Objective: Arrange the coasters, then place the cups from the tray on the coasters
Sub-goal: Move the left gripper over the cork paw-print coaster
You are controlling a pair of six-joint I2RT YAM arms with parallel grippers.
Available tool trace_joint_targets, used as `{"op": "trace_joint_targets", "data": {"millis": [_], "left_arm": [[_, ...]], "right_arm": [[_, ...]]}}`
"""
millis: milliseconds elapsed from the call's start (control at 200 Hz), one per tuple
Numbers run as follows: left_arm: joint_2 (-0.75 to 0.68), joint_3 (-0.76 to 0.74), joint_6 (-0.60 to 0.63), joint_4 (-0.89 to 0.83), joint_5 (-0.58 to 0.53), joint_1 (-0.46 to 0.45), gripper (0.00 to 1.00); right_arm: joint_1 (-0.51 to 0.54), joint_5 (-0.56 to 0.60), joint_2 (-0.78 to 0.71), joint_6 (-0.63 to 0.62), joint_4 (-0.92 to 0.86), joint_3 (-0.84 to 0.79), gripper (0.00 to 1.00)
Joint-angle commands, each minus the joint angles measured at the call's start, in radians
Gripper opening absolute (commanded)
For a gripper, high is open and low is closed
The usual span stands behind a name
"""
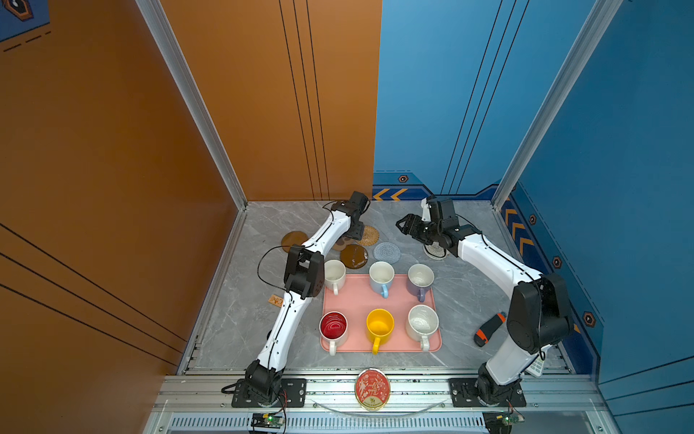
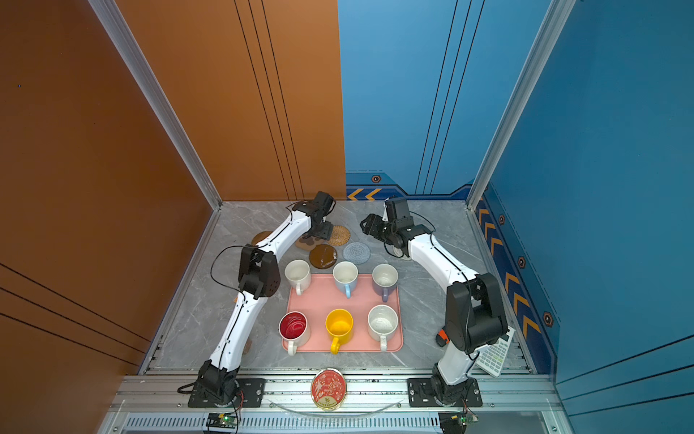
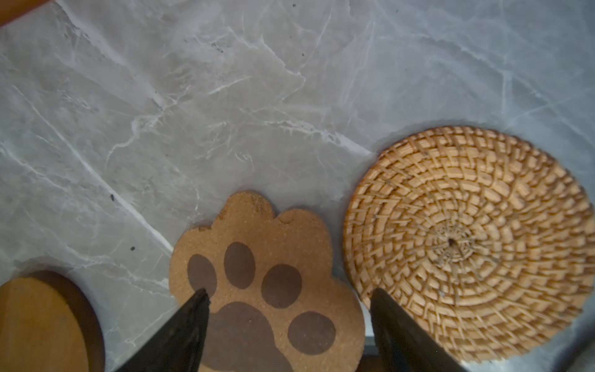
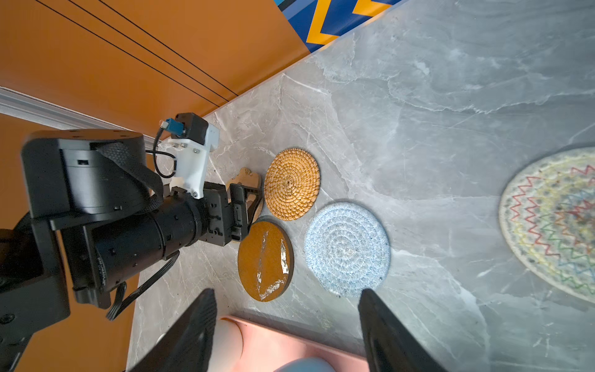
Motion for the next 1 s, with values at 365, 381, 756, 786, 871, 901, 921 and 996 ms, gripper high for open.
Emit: {"op": "trace_joint_targets", "data": {"millis": [365, 381, 756, 786, 871, 901, 921, 996], "left_arm": [[-0.023, -0.116, -0.021, -0.015, -0.066, 0.028, 0.76], [-0.026, -0.12, -0.023, -0.015, -0.066, 0.028, 0.77], [-0.096, -0.243, -0.049, -0.015, -0.054, 0.068, 0.76], [-0.103, -0.262, -0.054, -0.014, -0.053, 0.071, 0.75], [-0.128, -0.316, -0.085, -0.014, -0.046, 0.083, 0.74], [-0.137, -0.335, -0.095, -0.015, -0.034, 0.088, 0.73], [-0.142, -0.349, -0.102, -0.014, -0.026, 0.089, 0.73], [-0.159, -0.393, -0.12, -0.014, -0.005, 0.096, 0.72]], "right_arm": [[-0.007, -0.007, -0.014, -0.018, 0.001, -0.004, 0.69], [-0.008, -0.007, -0.014, -0.016, 0.001, -0.004, 0.69], [-0.008, -0.006, -0.028, -0.016, 0.005, -0.014, 0.69], [-0.009, -0.005, -0.03, -0.015, 0.005, -0.014, 0.69], [-0.009, -0.005, -0.033, -0.014, 0.006, -0.017, 0.69], [-0.009, -0.007, -0.033, -0.013, 0.008, -0.017, 0.69], [-0.01, -0.006, -0.033, -0.013, 0.009, -0.018, 0.69], [-0.01, -0.008, -0.034, -0.01, 0.014, -0.019, 0.69]]}}
